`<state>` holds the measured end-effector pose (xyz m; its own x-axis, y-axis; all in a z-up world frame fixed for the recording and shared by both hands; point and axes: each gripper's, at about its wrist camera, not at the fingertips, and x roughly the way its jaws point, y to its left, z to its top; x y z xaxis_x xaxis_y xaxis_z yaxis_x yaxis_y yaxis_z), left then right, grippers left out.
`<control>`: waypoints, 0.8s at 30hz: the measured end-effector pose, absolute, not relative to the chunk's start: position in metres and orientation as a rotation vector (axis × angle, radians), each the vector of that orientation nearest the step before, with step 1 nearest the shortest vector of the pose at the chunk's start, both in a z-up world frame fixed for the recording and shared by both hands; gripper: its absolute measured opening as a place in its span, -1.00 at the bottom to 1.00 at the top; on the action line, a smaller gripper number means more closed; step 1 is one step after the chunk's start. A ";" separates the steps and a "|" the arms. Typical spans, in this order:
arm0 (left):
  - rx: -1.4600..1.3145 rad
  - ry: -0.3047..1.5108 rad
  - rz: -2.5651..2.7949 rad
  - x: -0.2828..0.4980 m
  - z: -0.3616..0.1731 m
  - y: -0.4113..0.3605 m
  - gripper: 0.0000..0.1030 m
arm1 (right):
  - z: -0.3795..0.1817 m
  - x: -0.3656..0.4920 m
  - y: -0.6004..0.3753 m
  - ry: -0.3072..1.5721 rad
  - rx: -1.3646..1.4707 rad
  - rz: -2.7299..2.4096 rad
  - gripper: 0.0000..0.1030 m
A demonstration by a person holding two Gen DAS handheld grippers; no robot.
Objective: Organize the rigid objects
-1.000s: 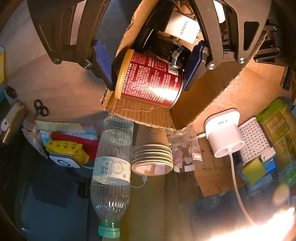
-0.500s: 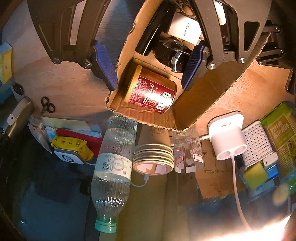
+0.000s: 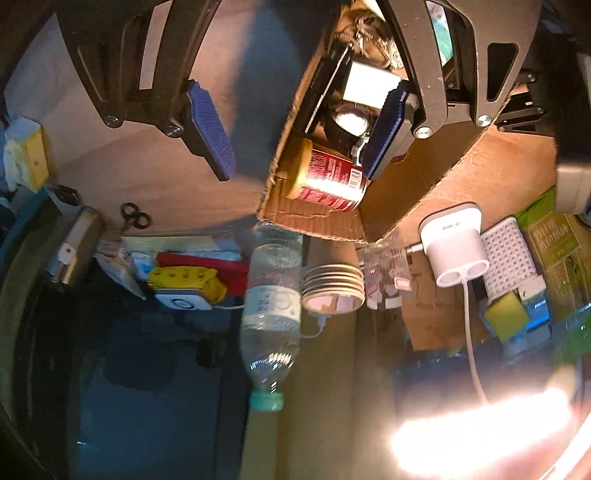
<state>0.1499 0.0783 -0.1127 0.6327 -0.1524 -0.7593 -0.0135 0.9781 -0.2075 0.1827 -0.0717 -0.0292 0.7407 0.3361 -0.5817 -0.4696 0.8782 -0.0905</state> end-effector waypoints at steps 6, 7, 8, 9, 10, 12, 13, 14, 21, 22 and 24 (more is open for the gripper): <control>-0.198 0.881 -0.079 0.149 -0.112 0.078 -0.77 | -0.020 0.160 -0.089 0.562 -0.199 0.402 0.45; -0.197 0.880 -0.078 0.149 -0.112 0.078 -0.77 | -0.020 0.158 -0.092 0.560 -0.189 0.395 0.45; -0.194 0.878 -0.077 0.149 -0.111 0.077 -0.77 | -0.020 0.155 -0.097 0.559 -0.174 0.385 0.45; -0.192 0.876 -0.077 0.148 -0.111 0.077 -0.77 | -0.020 0.150 -0.103 0.559 -0.157 0.373 0.45; -0.190 0.875 -0.076 0.148 -0.110 0.076 -0.77 | -0.021 0.146 -0.108 0.558 -0.140 0.359 0.45; -0.185 0.872 -0.075 0.147 -0.110 0.075 -0.77 | -0.022 0.139 -0.118 0.555 -0.111 0.336 0.45; -0.184 0.871 -0.074 0.147 -0.109 0.075 -0.77 | -0.023 0.135 -0.124 0.552 -0.095 0.324 0.45; -0.184 0.870 -0.074 0.146 -0.109 0.075 -0.77 | -0.023 0.132 -0.127 0.548 -0.090 0.313 0.45; -0.136 0.837 -0.055 0.140 -0.104 0.068 -0.76 | -0.028 0.125 -0.140 0.527 -0.110 0.242 0.45; -0.131 0.834 -0.050 0.139 -0.103 0.068 -0.76 | -0.027 0.125 -0.142 0.523 -0.103 0.242 0.45; -0.120 0.817 -0.034 0.137 -0.101 0.067 -0.74 | -0.023 0.122 -0.146 0.512 -0.096 0.243 0.45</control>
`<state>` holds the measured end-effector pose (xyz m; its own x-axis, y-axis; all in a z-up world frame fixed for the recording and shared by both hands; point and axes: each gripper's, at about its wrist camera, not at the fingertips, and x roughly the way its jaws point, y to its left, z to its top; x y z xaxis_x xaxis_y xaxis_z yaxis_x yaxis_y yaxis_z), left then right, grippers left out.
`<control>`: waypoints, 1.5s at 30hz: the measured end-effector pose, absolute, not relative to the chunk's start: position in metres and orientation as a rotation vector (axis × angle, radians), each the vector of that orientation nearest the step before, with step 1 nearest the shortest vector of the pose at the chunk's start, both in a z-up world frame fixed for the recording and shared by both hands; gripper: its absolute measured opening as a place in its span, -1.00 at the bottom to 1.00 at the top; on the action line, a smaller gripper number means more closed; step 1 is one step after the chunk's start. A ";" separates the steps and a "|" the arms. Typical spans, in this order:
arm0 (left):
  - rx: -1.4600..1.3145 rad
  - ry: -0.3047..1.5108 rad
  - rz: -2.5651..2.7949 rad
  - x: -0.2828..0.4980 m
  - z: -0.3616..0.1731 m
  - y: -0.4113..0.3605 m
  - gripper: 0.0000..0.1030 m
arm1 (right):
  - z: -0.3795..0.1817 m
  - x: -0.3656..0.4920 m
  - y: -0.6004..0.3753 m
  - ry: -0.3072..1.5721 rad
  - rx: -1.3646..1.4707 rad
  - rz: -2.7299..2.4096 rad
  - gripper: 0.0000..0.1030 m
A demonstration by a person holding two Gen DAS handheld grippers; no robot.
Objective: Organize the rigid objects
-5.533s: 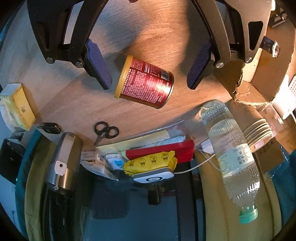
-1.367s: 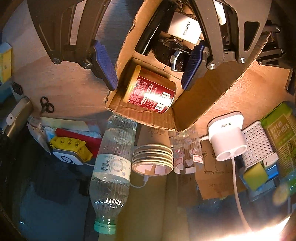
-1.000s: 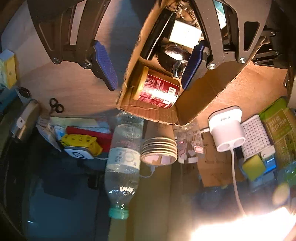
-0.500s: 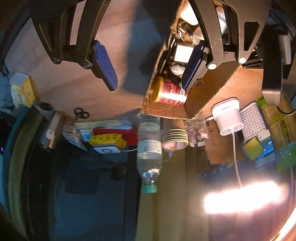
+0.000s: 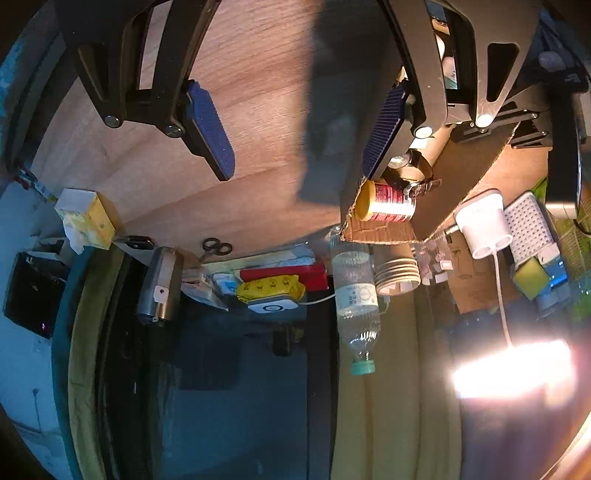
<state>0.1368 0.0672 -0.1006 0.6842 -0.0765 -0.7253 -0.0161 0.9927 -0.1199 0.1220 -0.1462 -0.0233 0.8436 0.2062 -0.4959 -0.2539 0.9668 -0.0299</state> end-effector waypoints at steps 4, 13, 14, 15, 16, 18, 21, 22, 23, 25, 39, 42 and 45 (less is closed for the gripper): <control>-0.092 0.774 0.019 0.128 -0.091 0.065 -0.61 | -0.017 0.117 -0.153 0.494 -0.087 0.242 0.45; -0.073 0.652 0.068 0.096 -0.056 0.056 0.02 | -0.003 0.102 -0.159 0.456 -0.075 0.266 0.45; -0.092 0.630 0.066 0.091 -0.051 0.055 0.11 | -0.002 0.100 -0.160 0.452 -0.074 0.267 0.45; -0.099 0.607 0.069 0.087 -0.044 0.054 0.11 | 0.000 0.098 -0.161 0.446 -0.072 0.268 0.45; -0.098 0.593 0.071 0.084 -0.040 0.051 0.11 | 0.002 0.097 -0.162 0.441 -0.070 0.268 0.45; -0.102 0.566 0.068 0.076 -0.029 0.045 0.11 | 0.006 0.094 -0.164 0.431 -0.065 0.270 0.45; -0.088 0.518 0.059 0.064 -0.011 0.035 0.14 | 0.011 0.089 -0.167 0.417 -0.063 0.273 0.45; -0.082 0.496 0.060 0.059 -0.005 0.032 0.19 | 0.013 0.086 -0.169 0.411 -0.063 0.274 0.45; -0.076 0.471 0.063 0.052 0.002 0.028 0.36 | 0.015 0.083 -0.170 0.403 -0.064 0.271 0.45; -0.075 0.437 0.066 0.042 0.012 0.024 0.46 | 0.020 0.077 -0.173 0.386 -0.067 0.265 0.45; -0.031 0.311 0.081 0.014 0.053 0.002 0.81 | 0.050 0.041 -0.203 0.267 -0.036 0.223 0.47; -0.029 0.302 0.072 0.012 0.055 0.000 0.81 | 0.049 0.042 -0.206 0.265 -0.032 0.218 0.47; -0.028 0.306 0.068 0.013 0.055 -0.001 0.82 | 0.046 0.045 -0.206 0.277 -0.035 0.222 0.47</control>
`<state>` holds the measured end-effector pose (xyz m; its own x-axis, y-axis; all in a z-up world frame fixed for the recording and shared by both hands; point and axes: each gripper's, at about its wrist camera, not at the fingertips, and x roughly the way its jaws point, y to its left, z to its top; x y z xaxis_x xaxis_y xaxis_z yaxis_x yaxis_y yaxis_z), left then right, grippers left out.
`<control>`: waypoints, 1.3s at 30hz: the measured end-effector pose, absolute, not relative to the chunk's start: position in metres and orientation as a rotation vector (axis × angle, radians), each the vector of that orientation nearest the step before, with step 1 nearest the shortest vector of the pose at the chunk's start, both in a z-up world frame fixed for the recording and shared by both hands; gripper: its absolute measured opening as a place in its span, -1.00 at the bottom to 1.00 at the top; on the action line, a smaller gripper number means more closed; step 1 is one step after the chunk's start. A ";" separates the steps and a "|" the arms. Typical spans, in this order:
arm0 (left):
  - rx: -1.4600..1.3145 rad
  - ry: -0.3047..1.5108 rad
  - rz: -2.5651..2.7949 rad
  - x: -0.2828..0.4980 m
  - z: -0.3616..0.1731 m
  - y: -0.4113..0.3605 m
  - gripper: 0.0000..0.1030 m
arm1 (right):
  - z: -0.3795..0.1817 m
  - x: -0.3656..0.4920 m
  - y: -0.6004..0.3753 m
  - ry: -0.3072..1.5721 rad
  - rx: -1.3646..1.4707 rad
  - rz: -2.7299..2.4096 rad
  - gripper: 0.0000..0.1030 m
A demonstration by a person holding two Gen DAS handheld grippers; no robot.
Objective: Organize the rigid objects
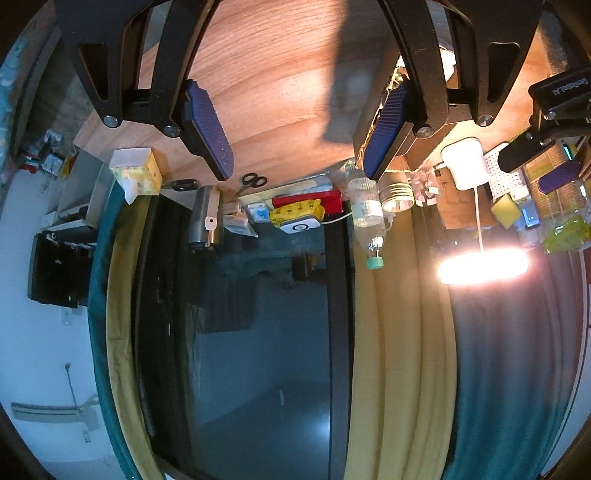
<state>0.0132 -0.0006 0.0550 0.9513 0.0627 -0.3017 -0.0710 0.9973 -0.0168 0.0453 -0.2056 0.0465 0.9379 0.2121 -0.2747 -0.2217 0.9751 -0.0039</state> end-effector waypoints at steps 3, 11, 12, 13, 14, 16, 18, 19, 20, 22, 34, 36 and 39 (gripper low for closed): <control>-0.028 0.309 0.066 0.014 0.054 -0.001 0.82 | 0.044 0.047 -0.202 0.285 -0.047 0.228 0.48; -0.035 0.311 0.071 0.014 0.052 0.001 0.82 | 0.041 0.051 -0.197 0.294 -0.053 0.237 0.48; -0.035 0.311 0.070 0.014 0.052 0.001 0.82 | 0.041 0.051 -0.197 0.295 -0.053 0.237 0.48; -0.035 0.311 0.070 0.014 0.052 0.001 0.82 | 0.041 0.051 -0.197 0.294 -0.054 0.237 0.48; -0.035 0.311 0.070 0.014 0.052 0.001 0.82 | 0.040 0.051 -0.197 0.295 -0.055 0.238 0.48; -0.035 0.312 0.069 0.014 0.052 0.001 0.82 | 0.040 0.051 -0.197 0.295 -0.054 0.237 0.48; -0.034 0.310 0.067 0.014 0.052 0.001 0.82 | 0.040 0.052 -0.197 0.294 -0.053 0.237 0.48; -0.032 0.309 0.067 0.014 0.052 0.001 0.82 | 0.040 0.051 -0.197 0.295 -0.054 0.237 0.48; -0.032 0.308 0.066 0.014 0.052 0.001 0.82 | 0.040 0.051 -0.197 0.295 -0.054 0.238 0.48; -0.031 0.308 0.065 0.014 0.052 0.001 0.82 | 0.040 0.051 -0.197 0.295 -0.055 0.238 0.48; -0.027 0.304 0.061 0.013 0.053 -0.001 0.82 | 0.040 0.051 -0.197 0.296 -0.054 0.237 0.48; -0.026 0.305 0.060 0.013 0.053 -0.001 0.82 | 0.040 0.051 -0.197 0.296 -0.054 0.238 0.48; -0.026 0.304 0.057 0.012 0.053 -0.002 0.82 | 0.040 0.051 -0.197 0.296 -0.055 0.238 0.48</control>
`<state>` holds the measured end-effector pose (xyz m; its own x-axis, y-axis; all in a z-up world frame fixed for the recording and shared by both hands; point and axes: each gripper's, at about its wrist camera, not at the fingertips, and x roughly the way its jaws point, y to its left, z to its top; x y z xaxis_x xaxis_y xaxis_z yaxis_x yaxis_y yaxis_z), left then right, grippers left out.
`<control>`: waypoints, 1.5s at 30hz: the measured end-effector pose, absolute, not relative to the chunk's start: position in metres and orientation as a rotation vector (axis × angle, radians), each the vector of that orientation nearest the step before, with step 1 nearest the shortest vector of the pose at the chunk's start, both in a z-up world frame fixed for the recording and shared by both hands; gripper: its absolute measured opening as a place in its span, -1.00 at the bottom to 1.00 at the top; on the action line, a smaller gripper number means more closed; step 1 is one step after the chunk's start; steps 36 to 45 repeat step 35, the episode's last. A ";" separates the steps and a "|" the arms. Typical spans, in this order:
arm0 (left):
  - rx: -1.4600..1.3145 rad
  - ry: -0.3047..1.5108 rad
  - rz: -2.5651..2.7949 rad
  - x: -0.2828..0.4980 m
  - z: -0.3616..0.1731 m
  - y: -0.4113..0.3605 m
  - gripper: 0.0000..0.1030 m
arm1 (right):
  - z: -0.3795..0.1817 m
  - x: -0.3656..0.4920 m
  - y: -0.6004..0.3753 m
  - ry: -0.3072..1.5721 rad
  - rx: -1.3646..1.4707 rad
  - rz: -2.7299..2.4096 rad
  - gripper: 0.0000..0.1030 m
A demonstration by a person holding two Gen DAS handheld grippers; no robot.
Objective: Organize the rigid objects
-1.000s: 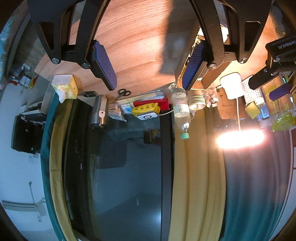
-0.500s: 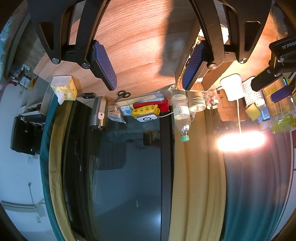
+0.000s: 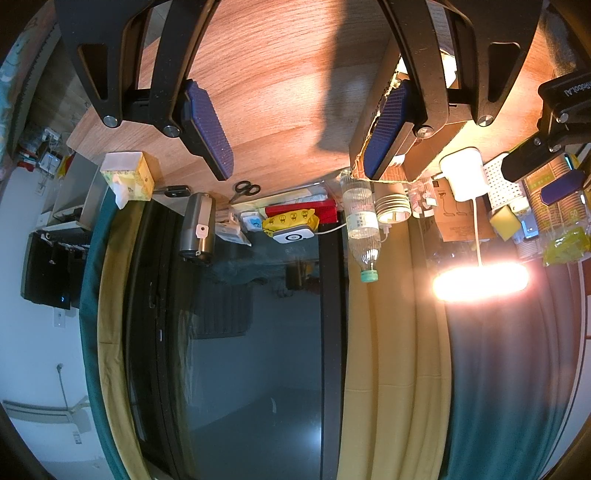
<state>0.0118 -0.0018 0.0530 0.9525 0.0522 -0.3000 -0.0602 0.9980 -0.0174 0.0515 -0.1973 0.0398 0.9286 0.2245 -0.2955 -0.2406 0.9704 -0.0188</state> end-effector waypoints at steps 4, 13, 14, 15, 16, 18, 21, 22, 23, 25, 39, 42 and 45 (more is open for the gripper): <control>-0.028 0.297 0.054 0.010 0.054 -0.002 0.82 | 0.039 0.052 -0.197 0.297 -0.055 0.238 0.48; -0.024 0.292 0.052 0.010 0.054 -0.003 0.82 | 0.039 0.052 -0.197 0.297 -0.056 0.238 0.48; -0.022 0.290 0.054 0.010 0.054 -0.003 0.82 | 0.039 0.052 -0.197 0.298 -0.056 0.237 0.48; -0.022 0.290 0.053 0.010 0.054 -0.004 0.82 | 0.039 0.052 -0.197 0.298 -0.056 0.238 0.48; -0.023 0.289 0.053 0.010 0.054 -0.003 0.82 | 0.039 0.052 -0.197 0.297 -0.056 0.238 0.48; -0.022 0.290 0.053 0.010 0.054 -0.004 0.82 | 0.039 0.052 -0.197 0.297 -0.055 0.238 0.48; -0.022 0.291 0.053 0.010 0.054 -0.004 0.82 | 0.039 0.052 -0.196 0.297 -0.055 0.237 0.48; -0.023 0.291 0.053 0.009 0.054 -0.004 0.82 | 0.039 0.052 -0.196 0.297 -0.055 0.237 0.48; -0.023 0.290 0.053 0.009 0.054 -0.004 0.82 | 0.039 0.052 -0.196 0.297 -0.055 0.237 0.48; -0.022 0.290 0.052 0.010 0.054 -0.004 0.82 | 0.039 0.052 -0.196 0.298 -0.056 0.238 0.48; -0.024 0.307 0.057 0.013 0.052 -0.004 0.82 | 0.036 0.053 -0.195 0.302 -0.057 0.239 0.48; -0.024 0.307 0.057 0.013 0.052 -0.004 0.82 | 0.036 0.053 -0.195 0.302 -0.057 0.239 0.48; -0.024 0.307 0.057 0.013 0.052 -0.004 0.82 | 0.036 0.053 -0.195 0.302 -0.057 0.239 0.48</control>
